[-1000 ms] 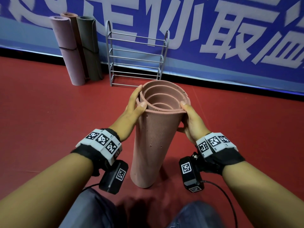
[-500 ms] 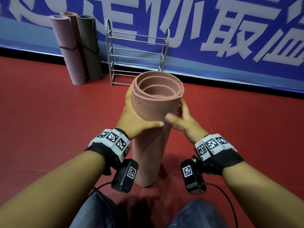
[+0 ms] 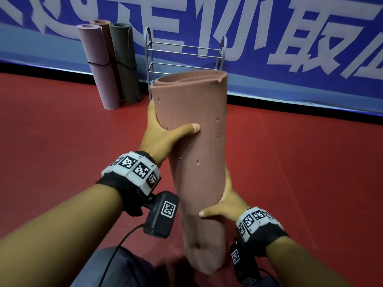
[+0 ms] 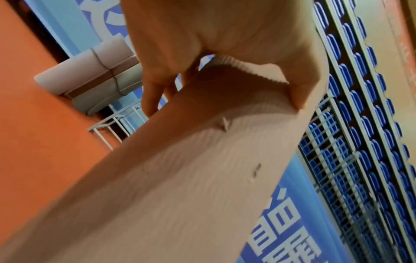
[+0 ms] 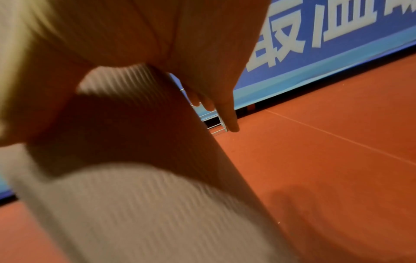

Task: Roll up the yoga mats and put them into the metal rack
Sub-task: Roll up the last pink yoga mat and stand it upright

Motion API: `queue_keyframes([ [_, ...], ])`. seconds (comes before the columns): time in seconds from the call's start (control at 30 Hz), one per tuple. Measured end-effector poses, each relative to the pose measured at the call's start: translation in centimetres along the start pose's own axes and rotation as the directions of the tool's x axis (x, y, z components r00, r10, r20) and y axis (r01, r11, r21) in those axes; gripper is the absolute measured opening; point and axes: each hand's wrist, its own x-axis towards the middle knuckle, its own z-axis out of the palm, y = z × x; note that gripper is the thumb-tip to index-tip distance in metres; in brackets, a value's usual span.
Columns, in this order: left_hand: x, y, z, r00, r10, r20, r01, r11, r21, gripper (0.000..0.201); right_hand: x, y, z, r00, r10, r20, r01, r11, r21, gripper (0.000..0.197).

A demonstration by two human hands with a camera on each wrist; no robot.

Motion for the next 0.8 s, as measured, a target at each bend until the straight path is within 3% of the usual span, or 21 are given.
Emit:
queue_keyframes([
  [0.17, 0.6, -0.7, 0.4, 0.998, -0.058, 0.023, 0.06, 0.995, -0.082, 0.115, -0.1, -0.1, 0.0, 0.994, -0.045, -0.103, 0.051, 0.997, 0.056, 0.133],
  [0.33, -0.2, -2.3, 1.9, 0.98, -0.087, 0.179, 0.08, 0.996, 0.047, 0.102, 0.1, -0.6, -0.6, 0.973, -0.032, -0.227, 0.059, 0.992, 0.115, 0.135],
  [0.47, -2.3, -5.5, 1.5, 0.879, -0.288, 0.379, 0.199, 0.946, 0.256, 0.123, 1.2, -2.1, -2.7, 0.957, -0.065, -0.281, 0.114, 0.98, 0.163, 0.134],
  [0.63, -5.3, -9.8, 0.0, 0.704, -0.564, 0.431, 0.308, 0.79, 0.53, 0.129, 2.8, -4.1, -5.7, 0.951, -0.075, -0.301, 0.139, 0.971, 0.196, 0.13],
  [0.73, -5.8, -10.8, 0.1, 0.676, -0.586, 0.447, 0.311, 0.776, 0.548, 0.135, 3.5, -4.9, -6.3, 0.948, -0.074, -0.31, 0.153, 0.958, 0.241, 0.126],
  [0.8, -5.7, -11.1, 0.5, 0.687, -0.566, 0.456, 0.315, 0.797, 0.515, 0.147, 4.0, -5.2, -6.3, 0.947, -0.055, -0.316, 0.152, 0.945, 0.29, 0.124],
])
